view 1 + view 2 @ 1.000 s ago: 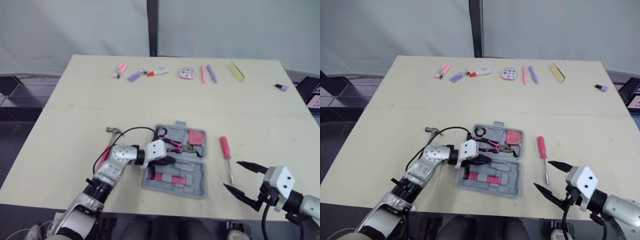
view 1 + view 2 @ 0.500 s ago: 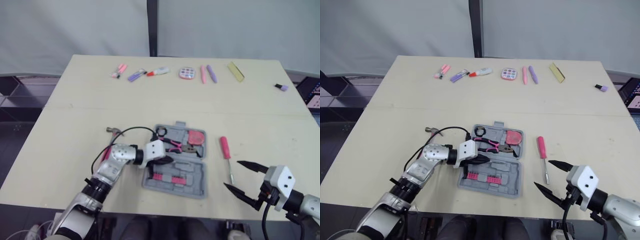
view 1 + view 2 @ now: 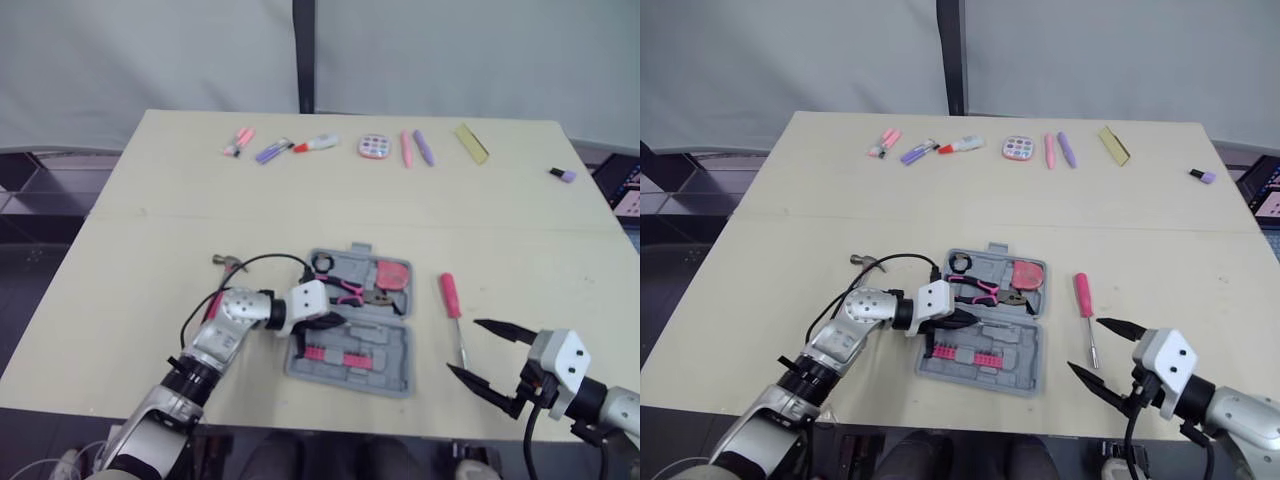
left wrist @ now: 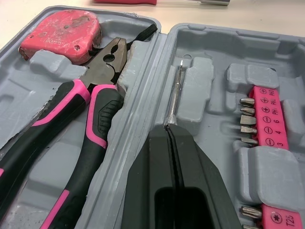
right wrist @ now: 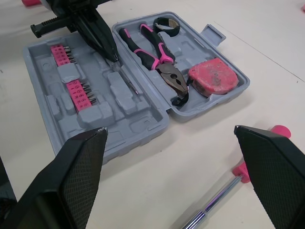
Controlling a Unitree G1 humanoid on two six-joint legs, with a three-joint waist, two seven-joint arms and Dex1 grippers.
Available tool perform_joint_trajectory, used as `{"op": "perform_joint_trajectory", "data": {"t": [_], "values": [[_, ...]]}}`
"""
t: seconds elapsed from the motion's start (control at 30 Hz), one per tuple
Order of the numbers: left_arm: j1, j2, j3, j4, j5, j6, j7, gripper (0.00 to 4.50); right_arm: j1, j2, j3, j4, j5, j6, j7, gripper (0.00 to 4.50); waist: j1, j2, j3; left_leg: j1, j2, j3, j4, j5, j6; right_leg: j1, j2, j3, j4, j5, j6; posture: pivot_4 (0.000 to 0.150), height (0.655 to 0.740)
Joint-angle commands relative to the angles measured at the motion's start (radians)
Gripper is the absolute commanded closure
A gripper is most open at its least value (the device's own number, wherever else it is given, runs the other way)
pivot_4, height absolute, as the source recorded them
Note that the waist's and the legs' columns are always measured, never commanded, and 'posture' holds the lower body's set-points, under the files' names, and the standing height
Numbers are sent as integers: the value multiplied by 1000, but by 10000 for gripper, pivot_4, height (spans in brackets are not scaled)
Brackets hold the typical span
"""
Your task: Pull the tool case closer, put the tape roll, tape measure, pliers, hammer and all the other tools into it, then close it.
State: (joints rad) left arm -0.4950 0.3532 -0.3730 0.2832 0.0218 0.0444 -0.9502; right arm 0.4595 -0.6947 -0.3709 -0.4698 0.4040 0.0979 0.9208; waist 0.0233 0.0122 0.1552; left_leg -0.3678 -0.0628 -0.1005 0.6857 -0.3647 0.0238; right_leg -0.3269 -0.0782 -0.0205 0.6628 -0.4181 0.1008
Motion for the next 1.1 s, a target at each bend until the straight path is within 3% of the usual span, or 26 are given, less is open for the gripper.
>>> {"op": "perform_joint_trajectory", "data": {"t": [0.03, 1.1], "values": [[10, 3, -21, 7, 35, 21, 10, 44768, 8, -4, -36, -18, 9, -1, -8, 0, 0, 0, 0, 0, 0, 0, 0, 0, 0, 0, 0, 0, 0, 0, 0, 1500, 7134], [26, 15, -95, 64, 116, 42, 16, 44768, 37, -4, -48, -33, 11, -4, -4, 0, 0, 0, -19, 4, 0, 0, -2, 0, 0, 3, -1, 2, -1, 0, 0, 1500, 7134]]}}
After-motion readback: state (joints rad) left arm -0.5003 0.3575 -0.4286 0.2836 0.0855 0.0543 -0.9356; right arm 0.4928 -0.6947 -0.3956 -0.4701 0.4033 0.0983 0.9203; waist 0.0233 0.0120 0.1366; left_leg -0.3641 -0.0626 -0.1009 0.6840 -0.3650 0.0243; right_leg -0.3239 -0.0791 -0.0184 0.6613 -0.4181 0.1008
